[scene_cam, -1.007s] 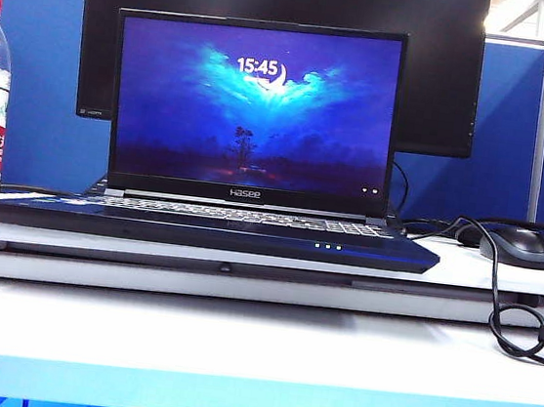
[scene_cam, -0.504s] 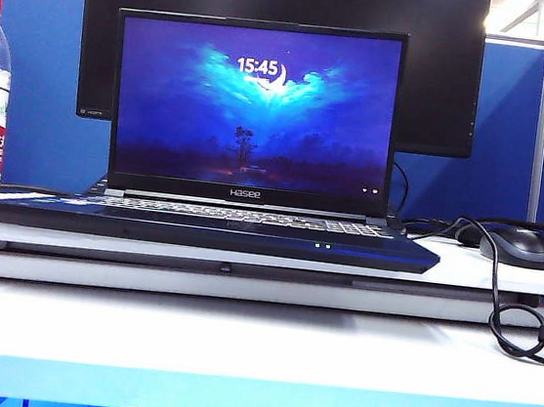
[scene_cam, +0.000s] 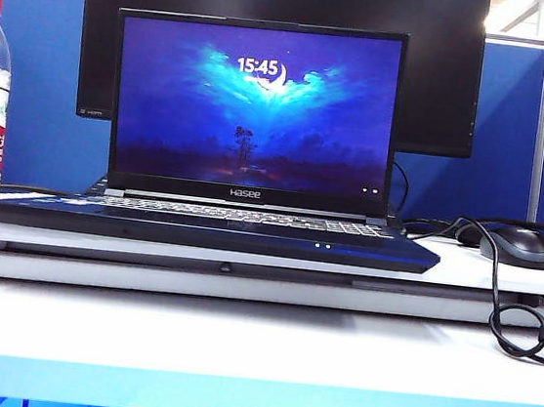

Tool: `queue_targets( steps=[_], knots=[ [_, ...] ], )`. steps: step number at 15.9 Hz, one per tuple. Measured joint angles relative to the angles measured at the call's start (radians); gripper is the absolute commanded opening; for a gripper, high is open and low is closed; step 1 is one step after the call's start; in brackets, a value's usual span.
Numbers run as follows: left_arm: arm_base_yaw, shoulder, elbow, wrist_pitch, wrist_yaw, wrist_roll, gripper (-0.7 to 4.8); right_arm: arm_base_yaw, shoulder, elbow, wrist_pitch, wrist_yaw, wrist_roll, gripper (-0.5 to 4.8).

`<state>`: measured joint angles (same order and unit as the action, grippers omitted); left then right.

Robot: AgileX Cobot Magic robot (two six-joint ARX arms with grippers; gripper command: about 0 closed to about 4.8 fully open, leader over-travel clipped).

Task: Open the lid of the black laptop.

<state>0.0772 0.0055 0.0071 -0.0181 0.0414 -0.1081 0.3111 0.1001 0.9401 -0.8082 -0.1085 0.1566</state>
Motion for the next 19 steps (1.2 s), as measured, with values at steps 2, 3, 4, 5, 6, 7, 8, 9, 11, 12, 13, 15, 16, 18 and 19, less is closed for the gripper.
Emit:
queue_targets(
  steps=[2, 3, 4, 5, 6, 7, 8, 9, 11, 12, 13, 15, 16, 18, 19],
  knots=[
    [0.0, 0.0, 0.0, -0.001, 0.001, 0.024, -0.03, 0.0, 0.0, 0.0, 0.0, 0.0, 0.0, -0.01],
    [0.0, 0.0, 0.0, -0.001, 0.001, 0.027, -0.03, 0.0, 0.0, 0.0, 0.0, 0.0, 0.0, -0.01],
    [0.0, 0.0, 0.0, -0.001, 0.001, 0.029, -0.03, 0.0, 0.0, 0.0, 0.0, 0.0, 0.0, -0.01],
    [-0.001, 0.0, 0.0, -0.001, 0.001, 0.03, -0.03, 0.0, 0.0, 0.0, 0.0, 0.0, 0.0, -0.01],
    [-0.01, 0.0, 0.0, -0.002, 0.001, 0.035, -0.03, 0.0, 0.0, 0.0, 0.0, 0.0, 0.0, -0.01],
    [-0.031, 0.0, 0.0, -0.002, 0.003, 0.061, -0.03, 0.0, 0.0, 0.0, 0.0, 0.0, 0.0, -0.01],
    [-0.034, 0.0, 0.0, -0.002, 0.004, 0.068, -0.03, 0.0, 0.0, 0.0, 0.0, 0.0, 0.0, -0.01],
    [-0.033, 0.0, 0.0, -0.002, 0.004, 0.071, -0.03, 0.0, 0.0, 0.0, 0.0, 0.0, 0.0, -0.01],
    [-0.033, 0.0, 0.0, -0.002, 0.003, 0.091, -0.03, 0.0, 0.0, 0.0, 0.0, 0.0, 0.0, -0.01],
    [-0.032, 0.0, 0.0, -0.002, 0.004, 0.098, -0.03, 0.0, 0.0, 0.0, 0.0, 0.0, 0.0, -0.01],
    [-0.032, 0.0, 0.0, -0.003, 0.003, 0.101, -0.03, 0.0, 0.0, 0.0, 0.0, 0.0, 0.0, -0.01],
    [-0.032, 0.0, 0.0, -0.003, 0.004, 0.103, -0.03, 0.0, 0.0, 0.0, 0.0, 0.0, 0.0, -0.01],
    [-0.032, 0.0, 0.0, -0.003, 0.003, 0.105, -0.03, 0.0, 0.0, 0.0, 0.0, 0.0, 0.0, -0.01],
    [-0.032, 0.0, 0.0, -0.004, 0.003, 0.105, -0.03, 0.0, 0.0, 0.0, 0.0, 0.0, 0.0, -0.01],
    [-0.032, 0.0, 0.0, -0.004, 0.003, 0.105, -0.03, 0.0, 0.0, 0.0, 0.0, 0.0, 0.0, -0.01]
  ],
)
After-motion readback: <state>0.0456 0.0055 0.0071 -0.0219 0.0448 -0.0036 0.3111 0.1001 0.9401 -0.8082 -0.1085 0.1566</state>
